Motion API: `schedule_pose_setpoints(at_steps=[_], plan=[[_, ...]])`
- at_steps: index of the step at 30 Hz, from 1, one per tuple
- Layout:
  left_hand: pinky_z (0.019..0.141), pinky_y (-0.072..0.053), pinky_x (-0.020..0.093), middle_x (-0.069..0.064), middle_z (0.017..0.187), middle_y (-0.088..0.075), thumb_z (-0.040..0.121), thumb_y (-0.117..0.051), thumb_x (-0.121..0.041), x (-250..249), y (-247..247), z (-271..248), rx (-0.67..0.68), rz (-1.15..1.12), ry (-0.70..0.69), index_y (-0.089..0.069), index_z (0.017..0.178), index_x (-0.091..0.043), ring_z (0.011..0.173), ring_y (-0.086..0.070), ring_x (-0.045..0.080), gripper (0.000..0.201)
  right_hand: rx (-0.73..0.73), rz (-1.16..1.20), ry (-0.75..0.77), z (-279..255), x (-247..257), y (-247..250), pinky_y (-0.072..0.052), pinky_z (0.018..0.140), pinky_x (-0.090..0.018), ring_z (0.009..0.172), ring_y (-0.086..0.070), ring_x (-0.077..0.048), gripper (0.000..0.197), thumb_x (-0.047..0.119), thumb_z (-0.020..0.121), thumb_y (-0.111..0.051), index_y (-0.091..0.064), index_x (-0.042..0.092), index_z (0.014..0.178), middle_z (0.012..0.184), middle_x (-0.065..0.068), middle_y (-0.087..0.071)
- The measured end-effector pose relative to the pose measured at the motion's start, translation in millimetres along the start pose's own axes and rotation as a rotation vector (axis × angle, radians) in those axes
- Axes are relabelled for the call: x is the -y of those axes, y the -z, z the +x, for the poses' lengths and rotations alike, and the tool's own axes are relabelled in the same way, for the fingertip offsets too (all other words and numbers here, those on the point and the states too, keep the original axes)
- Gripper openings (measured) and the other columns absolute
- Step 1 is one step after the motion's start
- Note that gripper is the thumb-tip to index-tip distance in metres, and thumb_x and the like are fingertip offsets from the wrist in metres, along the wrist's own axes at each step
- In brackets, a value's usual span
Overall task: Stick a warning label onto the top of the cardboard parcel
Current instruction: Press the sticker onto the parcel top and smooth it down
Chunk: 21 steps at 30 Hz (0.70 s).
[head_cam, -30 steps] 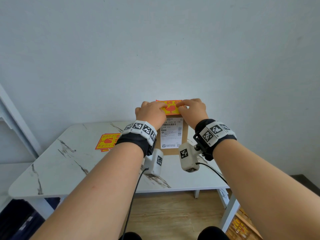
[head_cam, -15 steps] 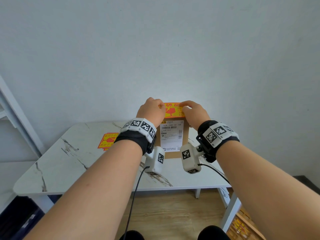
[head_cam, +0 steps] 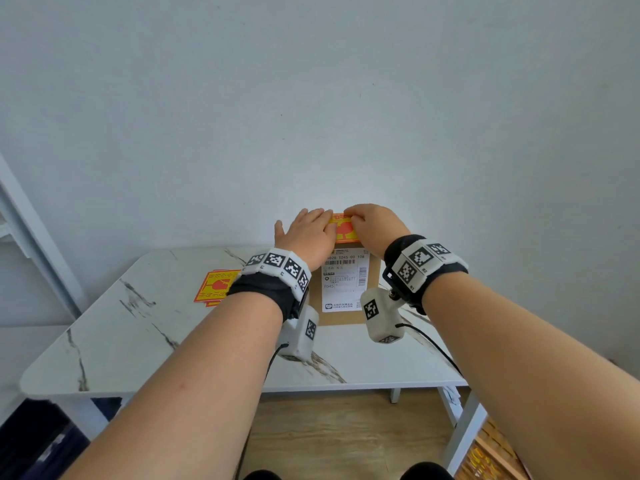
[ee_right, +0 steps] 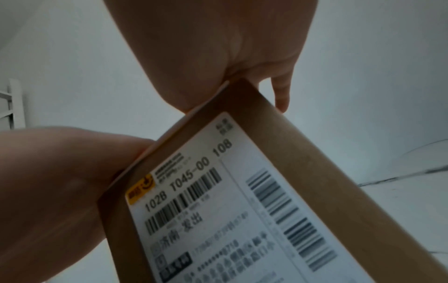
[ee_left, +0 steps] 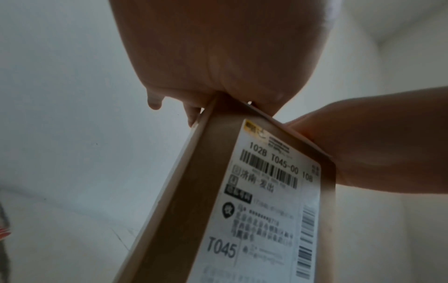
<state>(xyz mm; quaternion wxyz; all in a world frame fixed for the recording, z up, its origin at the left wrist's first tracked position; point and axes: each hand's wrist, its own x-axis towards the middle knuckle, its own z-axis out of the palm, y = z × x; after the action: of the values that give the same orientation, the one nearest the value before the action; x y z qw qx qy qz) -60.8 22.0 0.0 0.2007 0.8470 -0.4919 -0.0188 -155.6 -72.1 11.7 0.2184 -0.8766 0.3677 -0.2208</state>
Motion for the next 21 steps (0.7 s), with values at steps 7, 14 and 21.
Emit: schedule_pose_setpoints(at_steps=[7,14,21], plan=[[0.116,-0.022,0.047,-0.005,0.155,-0.031,0.099,-0.028,-0.038,2,8,5,-0.010,-0.016,-0.011,-0.033,0.148,-0.026,0.145,-0.024,0.019,0.051,0.088,0.015,-0.038,7,11,5,-0.046,0.100,-0.044,0.115,-0.057,-0.026,0.046,0.017,0.090,-0.033,-0.062,0.032,0.122,0.131,-0.003,-0.061],[0.112,-0.026,0.043,-0.002,0.144,-0.037,0.090,-0.041,-0.038,-1,13,8,0.032,-0.165,0.053,-0.042,0.141,-0.029,0.139,-0.024,0.021,0.052,0.120,0.053,-0.082,13,8,1,-0.035,0.104,-0.044,0.128,-0.039,-0.032,0.044,0.015,0.093,-0.031,-0.056,0.026,0.128,0.134,-0.008,-0.048],[0.109,-0.030,0.041,0.002,0.137,-0.040,0.096,-0.027,-0.031,-2,7,14,0.020,-0.218,0.090,-0.047,0.134,-0.028,0.131,-0.031,0.024,0.043,0.072,0.097,-0.140,14,3,-5,-0.041,0.103,-0.042,0.125,-0.045,-0.034,0.024,0.010,0.097,-0.039,-0.058,0.005,0.111,0.130,-0.017,-0.052]])
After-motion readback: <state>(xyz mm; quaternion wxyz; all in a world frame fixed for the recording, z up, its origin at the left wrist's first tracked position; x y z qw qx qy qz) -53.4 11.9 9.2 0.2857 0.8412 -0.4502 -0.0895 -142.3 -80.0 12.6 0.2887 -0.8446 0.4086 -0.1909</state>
